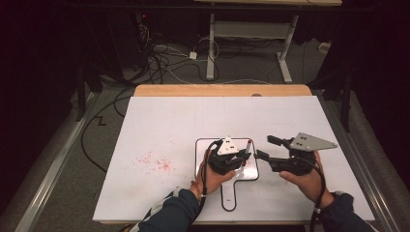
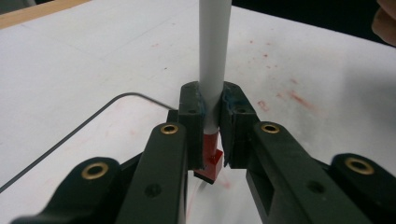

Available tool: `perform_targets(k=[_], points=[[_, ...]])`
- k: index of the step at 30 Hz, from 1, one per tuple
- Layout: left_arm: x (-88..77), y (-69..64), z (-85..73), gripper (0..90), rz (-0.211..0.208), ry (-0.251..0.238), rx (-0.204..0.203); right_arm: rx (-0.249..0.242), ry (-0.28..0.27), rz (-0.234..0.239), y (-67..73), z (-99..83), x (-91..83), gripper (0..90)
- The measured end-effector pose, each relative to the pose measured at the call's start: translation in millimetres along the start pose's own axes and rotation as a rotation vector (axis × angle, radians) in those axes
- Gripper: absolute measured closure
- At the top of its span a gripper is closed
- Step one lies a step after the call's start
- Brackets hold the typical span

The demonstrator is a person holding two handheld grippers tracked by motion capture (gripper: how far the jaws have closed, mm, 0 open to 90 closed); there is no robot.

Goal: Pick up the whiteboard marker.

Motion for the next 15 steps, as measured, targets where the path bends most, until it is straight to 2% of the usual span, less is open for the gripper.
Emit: perform_targets(k=[1, 2, 5, 6, 10, 14, 15], points=[[5.1, -3.9, 0.8, 78.5, -0.008, 0.012, 0.022, -0.008, 0.007, -0.035, -5.1, -4.9, -6.6, 29.4], [5.1, -3.9, 0.8, 78.4, -0.008, 0.012, 0.022, -0.008, 0.007, -0.035, -5.1, -4.9, -6.6, 29.4], [12.6, -6.9, 1.5, 78.4, -0.015, 0.019, 0.026, 0.016, 0.044, -0.099, -20.5, -21.8, -20.7, 25.2], [15.2, -7.8, 2.0, 78.4, -0.013, 0.023, 0.031, 0.014, 0.070, -0.145, -27.6, -32.3, -27.6, 25.2], [25.4, -9.0, 4.5, 78.5, -0.015, 0.028, 0.029, 0.000, 0.105, -0.182, -31.8, -43.9, -33.3, 25.2], [30.2, -9.2, 6.8, 78.6, -0.011, 0.031, 0.044, -0.010, 0.131, -0.173, -31.5, -51.1, -32.9, 25.3], [29.6, -8.7, 6.7, 78.6, -0.013, 0.033, 0.046, -0.026, 0.147, -0.168, -28.9, -51.7, -30.2, 25.3]])
Point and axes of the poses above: each handheld gripper's, and its own axes: x roughly forward along the jaws, z roughly out of its top, y roughly to its left, the point moved 1 cm from there along x, roughly forward along the jaws, and after that the axes turned 7 degrees about z, right-handed, at the moved point
